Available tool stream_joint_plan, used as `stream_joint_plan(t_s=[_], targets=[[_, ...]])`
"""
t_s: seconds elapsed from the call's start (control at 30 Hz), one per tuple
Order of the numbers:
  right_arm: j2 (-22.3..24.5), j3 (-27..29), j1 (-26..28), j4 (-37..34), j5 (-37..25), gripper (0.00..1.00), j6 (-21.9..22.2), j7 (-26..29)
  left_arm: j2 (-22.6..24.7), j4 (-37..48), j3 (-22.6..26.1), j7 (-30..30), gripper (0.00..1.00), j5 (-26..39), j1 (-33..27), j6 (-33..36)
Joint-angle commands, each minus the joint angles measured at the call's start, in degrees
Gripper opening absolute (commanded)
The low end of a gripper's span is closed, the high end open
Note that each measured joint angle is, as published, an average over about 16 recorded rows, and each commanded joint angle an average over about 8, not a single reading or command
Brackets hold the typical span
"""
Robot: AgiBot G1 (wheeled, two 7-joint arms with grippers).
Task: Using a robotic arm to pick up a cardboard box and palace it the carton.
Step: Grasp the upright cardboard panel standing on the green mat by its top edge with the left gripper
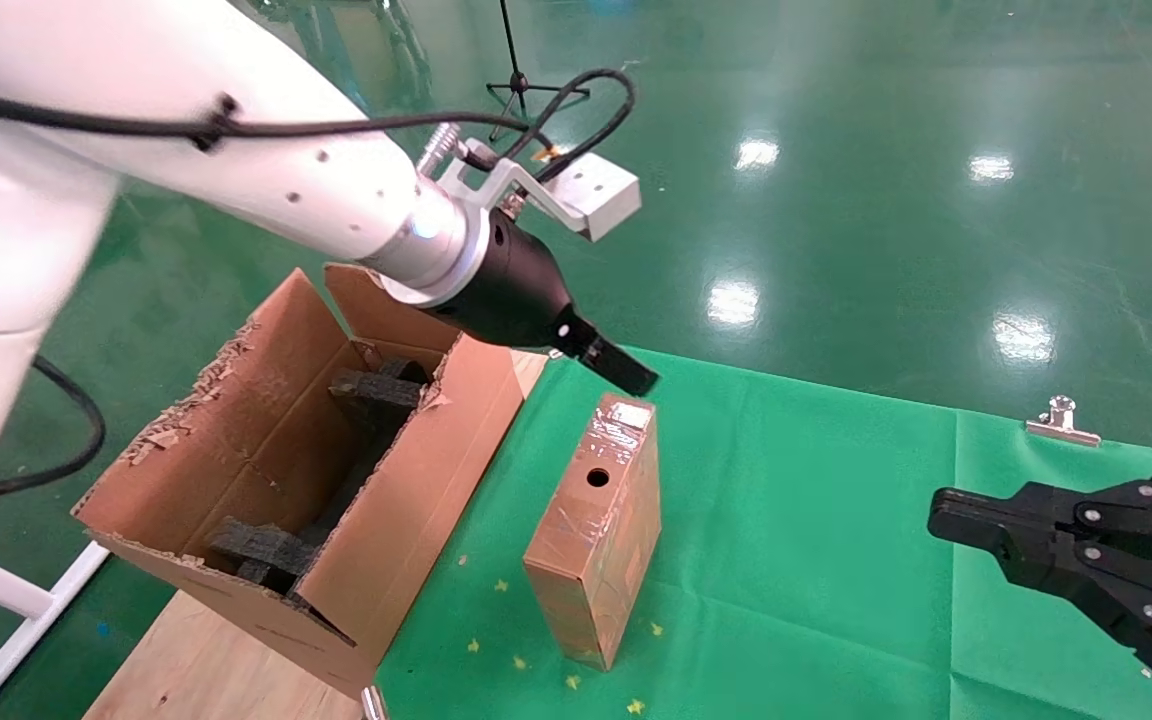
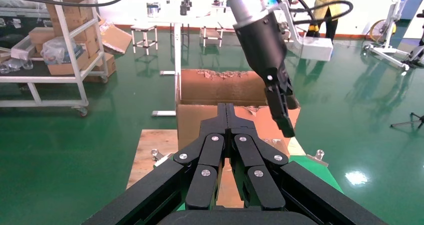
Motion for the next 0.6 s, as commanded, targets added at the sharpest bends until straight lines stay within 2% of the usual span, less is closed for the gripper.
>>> stream_joint_plan(t_s=[0.03,0.27,0.6], targets=[[0.00,0.00,0.00,0.00,0.00,0.00,0.00,0.00,0.70,-0.10,1.19,-4.22,1.00,2.29,0.03,-0.30],[0.01,-0.02,0.01,0.00,0.02,0.00,0.01,-0.01,1.88,0.00,2.97,-11.60,1.00,1.54,2.24,-0.23],[0.02,-0.05,0.01,0.00,0.03,0.00,0.02,-0.03,1.44,0.20,6.43,-14.98,1.00,-2.07,3.85,0.54]])
